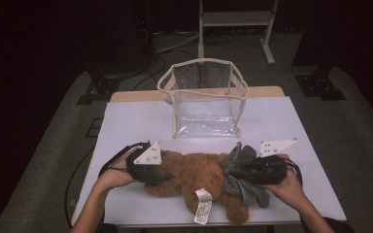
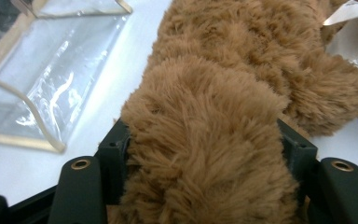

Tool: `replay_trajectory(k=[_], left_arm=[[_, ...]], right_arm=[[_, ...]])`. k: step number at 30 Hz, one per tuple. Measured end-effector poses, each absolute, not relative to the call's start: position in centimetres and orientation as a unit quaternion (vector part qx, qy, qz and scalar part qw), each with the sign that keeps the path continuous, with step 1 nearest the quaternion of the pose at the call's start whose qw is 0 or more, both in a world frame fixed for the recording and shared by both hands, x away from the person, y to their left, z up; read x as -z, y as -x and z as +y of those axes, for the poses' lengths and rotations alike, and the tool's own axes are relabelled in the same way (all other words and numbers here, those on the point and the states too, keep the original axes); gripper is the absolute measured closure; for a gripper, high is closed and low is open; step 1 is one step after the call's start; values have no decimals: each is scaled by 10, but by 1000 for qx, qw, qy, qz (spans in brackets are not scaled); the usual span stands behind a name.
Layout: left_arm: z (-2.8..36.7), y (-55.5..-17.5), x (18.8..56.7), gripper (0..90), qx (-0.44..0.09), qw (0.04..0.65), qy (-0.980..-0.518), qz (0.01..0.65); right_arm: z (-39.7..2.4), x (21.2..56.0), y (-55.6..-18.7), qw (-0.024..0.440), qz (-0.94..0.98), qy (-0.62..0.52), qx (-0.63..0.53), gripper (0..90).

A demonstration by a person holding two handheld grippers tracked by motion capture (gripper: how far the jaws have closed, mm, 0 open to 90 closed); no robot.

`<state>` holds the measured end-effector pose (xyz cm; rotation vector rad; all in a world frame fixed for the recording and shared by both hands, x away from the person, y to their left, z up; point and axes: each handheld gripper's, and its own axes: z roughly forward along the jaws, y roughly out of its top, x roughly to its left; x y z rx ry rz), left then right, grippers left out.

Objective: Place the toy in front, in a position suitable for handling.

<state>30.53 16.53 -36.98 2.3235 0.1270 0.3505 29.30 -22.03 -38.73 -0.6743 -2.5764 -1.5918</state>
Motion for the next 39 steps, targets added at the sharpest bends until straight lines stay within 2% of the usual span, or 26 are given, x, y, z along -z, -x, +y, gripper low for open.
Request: replay_trajectory(k=[8, 14, 19, 23, 27, 33, 36, 39], left_arm=[[173, -292, 373, 314, -141, 389, -909, 43], [173, -289, 374, 315, -137, 391, -909, 37], [178, -288, 375, 315, -137, 391, -909, 39], [186, -288, 378, 297, -140, 390, -908, 57], [190, -287, 380, 288, -136, 401, -904, 59], [189, -289, 378, 276, -134, 396, -907, 56], [188, -289, 378, 267, -134, 395, -907, 55], [187, -289, 377, 250, -133, 391, -909, 54]], right_arm=[[-234, 408, -282, 34, -848, 242, 471, 699], [-232, 380, -292, 19, -826, 230, 514, 701], [-212, 361, -301, 16, -821, 199, 535, 700], [-196, 376, -303, 32, -832, 195, 519, 699], [-201, 392, -303, 55, -823, 212, 525, 699], [-214, 405, -297, 42, -843, 234, 483, 698], [-219, 413, -296, 55, -840, 245, 482, 698], [-220, 406, -295, 47, -837, 241, 488, 698]])
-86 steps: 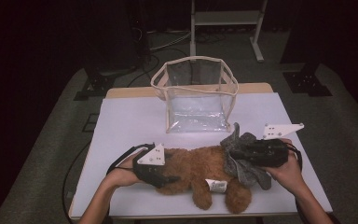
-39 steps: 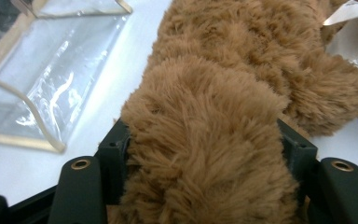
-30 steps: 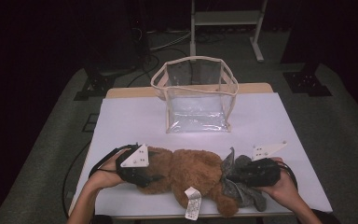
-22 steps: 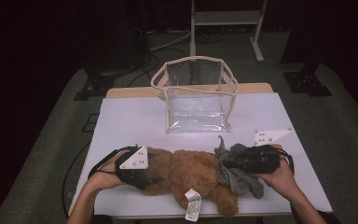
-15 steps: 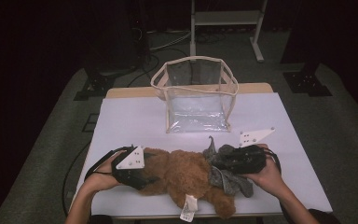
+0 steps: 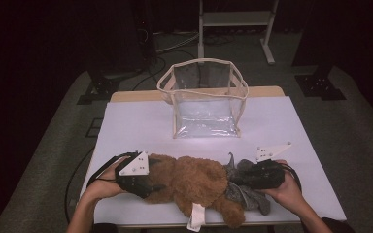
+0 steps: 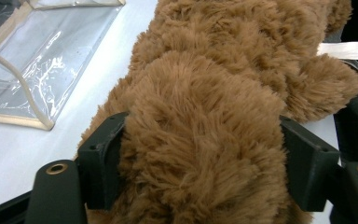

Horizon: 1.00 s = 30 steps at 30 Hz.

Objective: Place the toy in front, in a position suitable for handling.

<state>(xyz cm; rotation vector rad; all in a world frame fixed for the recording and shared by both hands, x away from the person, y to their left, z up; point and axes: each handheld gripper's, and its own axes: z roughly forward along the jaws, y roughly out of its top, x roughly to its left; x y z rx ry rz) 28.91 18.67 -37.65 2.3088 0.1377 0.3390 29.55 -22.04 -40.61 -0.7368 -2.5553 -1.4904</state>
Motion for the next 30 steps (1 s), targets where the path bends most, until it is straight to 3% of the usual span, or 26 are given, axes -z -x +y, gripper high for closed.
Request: replay_trajectory(k=[10, 16, 22, 30], left_arm=[[168, -290, 361, 188, -125, 411, -902, 34], [120, -285, 346, 116, -112, 433, -894, -14], [71, -288, 349, 88, -91, 415, -904, -45], [48, -300, 360, 31, -92, 361, -927, -33]], right_arm=[[-213, 403, -308, 53, -828, 240, 503, 697], [-215, 400, -307, 47, -828, 239, 505, 697], [-229, 394, -302, 38, -819, 243, 518, 697], [-251, 394, -297, 35, -809, 258, 527, 696]])
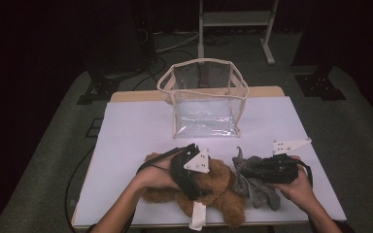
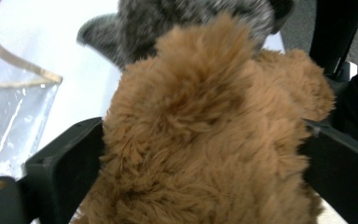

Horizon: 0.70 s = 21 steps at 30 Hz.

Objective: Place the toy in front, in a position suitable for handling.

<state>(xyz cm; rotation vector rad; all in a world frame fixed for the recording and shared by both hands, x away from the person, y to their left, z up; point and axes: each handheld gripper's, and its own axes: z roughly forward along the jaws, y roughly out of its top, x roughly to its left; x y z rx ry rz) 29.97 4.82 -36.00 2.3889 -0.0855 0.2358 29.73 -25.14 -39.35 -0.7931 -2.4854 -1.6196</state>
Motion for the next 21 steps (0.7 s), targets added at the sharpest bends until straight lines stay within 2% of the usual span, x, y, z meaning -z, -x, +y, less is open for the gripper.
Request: replay_trajectory(k=[7, 11, 15, 21], left_arm=[[43, -303, 364, 13, -73, 343, -936, -25], [31, -297, 368, 18, -96, 298, -948, -54], [30, -295, 365, 360, -124, 307, -942, -51], [26, -303, 351, 425, -133, 350, -927, -38]], right_arm=[[-248, 401, -297, 47, -816, 256, 516, 696], [-244, 404, -297, 52, -821, 252, 510, 696], [-243, 407, -297, 57, -824, 252, 505, 695], [-253, 396, -300, 43, -816, 255, 517, 695]])
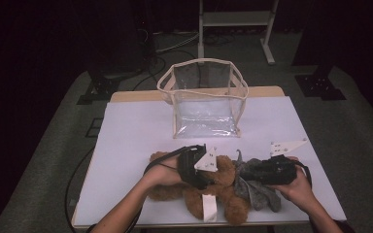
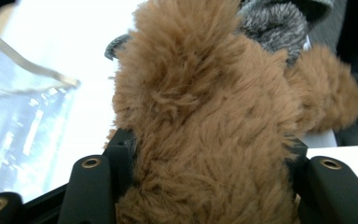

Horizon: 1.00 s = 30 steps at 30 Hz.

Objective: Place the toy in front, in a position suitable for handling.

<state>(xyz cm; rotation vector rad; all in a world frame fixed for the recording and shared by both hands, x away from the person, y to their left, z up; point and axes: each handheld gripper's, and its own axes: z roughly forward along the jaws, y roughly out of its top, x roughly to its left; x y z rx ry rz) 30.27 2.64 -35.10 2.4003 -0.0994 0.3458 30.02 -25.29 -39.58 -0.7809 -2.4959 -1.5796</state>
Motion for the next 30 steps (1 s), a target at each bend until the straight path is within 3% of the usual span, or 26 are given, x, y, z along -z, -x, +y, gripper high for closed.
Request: replay_trajectory(k=[12, 18, 23, 30], left_arm=[[-23, -324, 330, 424, -143, 385, -911, -30], [-39, -330, 345, 376, -128, 355, -925, -39], [-32, -328, 345, 206, -118, 364, -923, -44], [15, -323, 346, 147, -123, 409, -903, -53]], right_arm=[[-292, 337, -305, -27, -797, 262, 543, 695], [-295, 358, -309, -17, -799, 281, 531, 696], [-299, 374, -311, 7, -786, 294, 544, 696], [-300, 377, -312, 1, -782, 298, 547, 696]])
